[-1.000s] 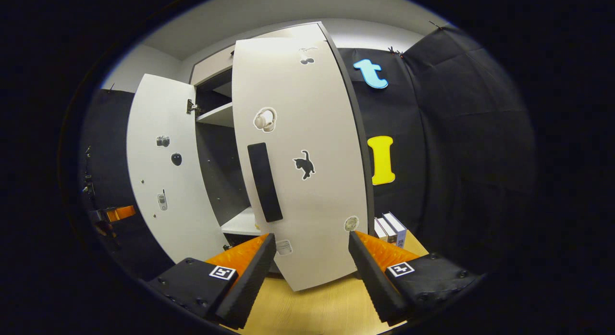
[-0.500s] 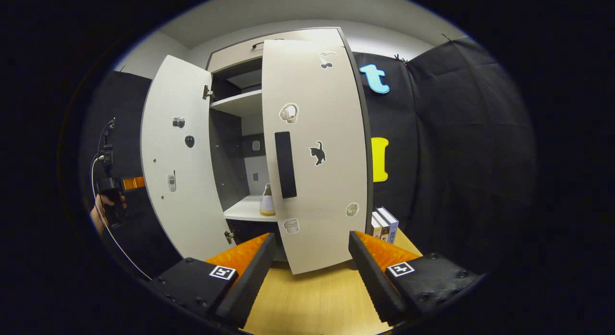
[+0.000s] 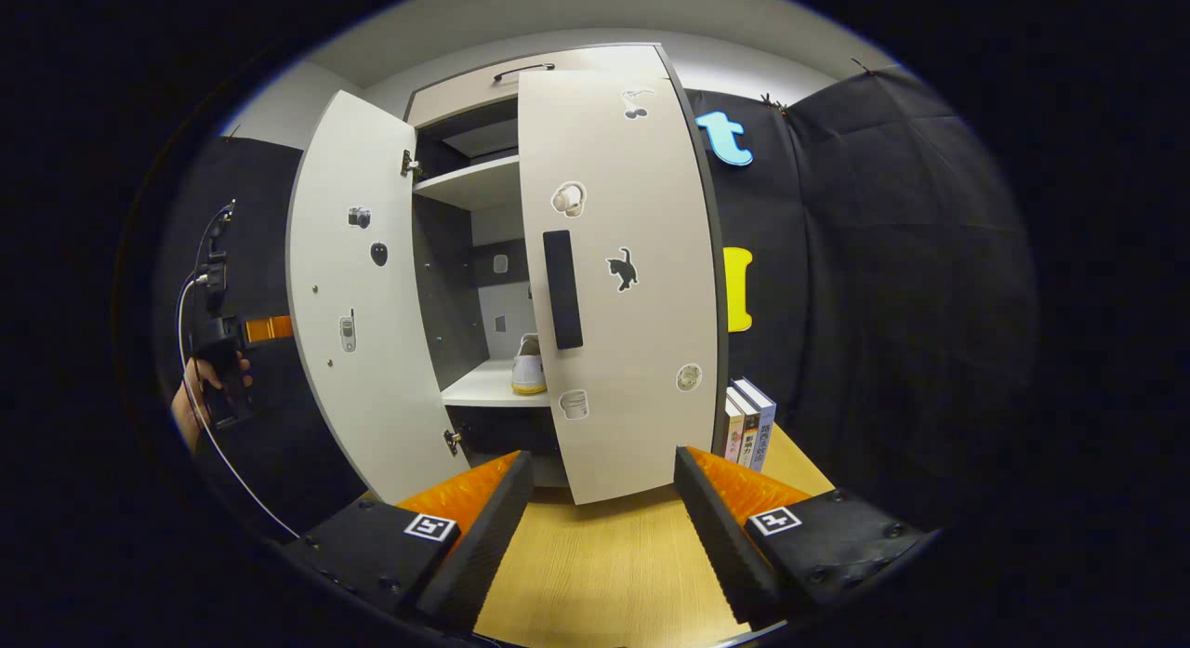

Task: Grab one shoe with the right hand and put it into the shoe cabinet, grab the other shoe with the left hand and put it into the shoe cabinet; then close the right door with the right hand and the left door with the left hand.

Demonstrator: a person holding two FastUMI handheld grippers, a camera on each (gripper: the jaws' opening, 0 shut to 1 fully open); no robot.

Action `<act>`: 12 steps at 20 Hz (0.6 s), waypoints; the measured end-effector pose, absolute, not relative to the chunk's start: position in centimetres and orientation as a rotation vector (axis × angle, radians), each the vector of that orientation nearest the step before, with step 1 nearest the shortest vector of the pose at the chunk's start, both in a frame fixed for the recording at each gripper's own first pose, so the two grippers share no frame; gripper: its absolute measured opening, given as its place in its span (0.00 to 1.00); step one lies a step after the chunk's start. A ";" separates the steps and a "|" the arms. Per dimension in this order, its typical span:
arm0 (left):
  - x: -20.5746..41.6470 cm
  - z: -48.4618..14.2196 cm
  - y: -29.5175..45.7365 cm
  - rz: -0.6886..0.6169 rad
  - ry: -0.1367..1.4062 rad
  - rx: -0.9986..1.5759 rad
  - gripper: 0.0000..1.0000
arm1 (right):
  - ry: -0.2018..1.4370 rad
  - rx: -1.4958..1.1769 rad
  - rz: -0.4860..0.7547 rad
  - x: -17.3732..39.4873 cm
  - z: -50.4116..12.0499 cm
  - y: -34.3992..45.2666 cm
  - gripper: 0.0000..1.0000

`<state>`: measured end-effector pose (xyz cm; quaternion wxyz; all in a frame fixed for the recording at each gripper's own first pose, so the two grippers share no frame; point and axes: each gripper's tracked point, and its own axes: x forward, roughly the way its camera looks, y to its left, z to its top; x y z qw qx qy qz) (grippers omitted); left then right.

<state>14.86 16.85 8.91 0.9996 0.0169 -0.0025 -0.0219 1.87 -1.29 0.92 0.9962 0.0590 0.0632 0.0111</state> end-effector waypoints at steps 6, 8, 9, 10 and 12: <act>14.8 9.2 9.5 -0.077 -0.003 0.013 0.93 | 0.120 0.113 0.081 3.6 1.7 -3.4 0.98; 15.2 9.3 6.8 -0.055 -0.014 0.016 0.89 | 0.108 0.090 0.096 4.2 2.1 -4.5 0.99; 15.5 9.4 5.2 -0.058 -0.025 0.015 0.93 | 0.104 0.083 0.104 4.4 2.2 -5.0 0.99; 16.0 9.6 3.3 -0.073 -0.035 0.008 0.90 | 0.102 0.078 0.110 4.6 2.4 -5.5 0.99; 16.9 9.8 -0.4 -0.104 -0.053 -0.024 0.92 | 0.103 0.079 0.122 5.0 2.5 -6.7 0.98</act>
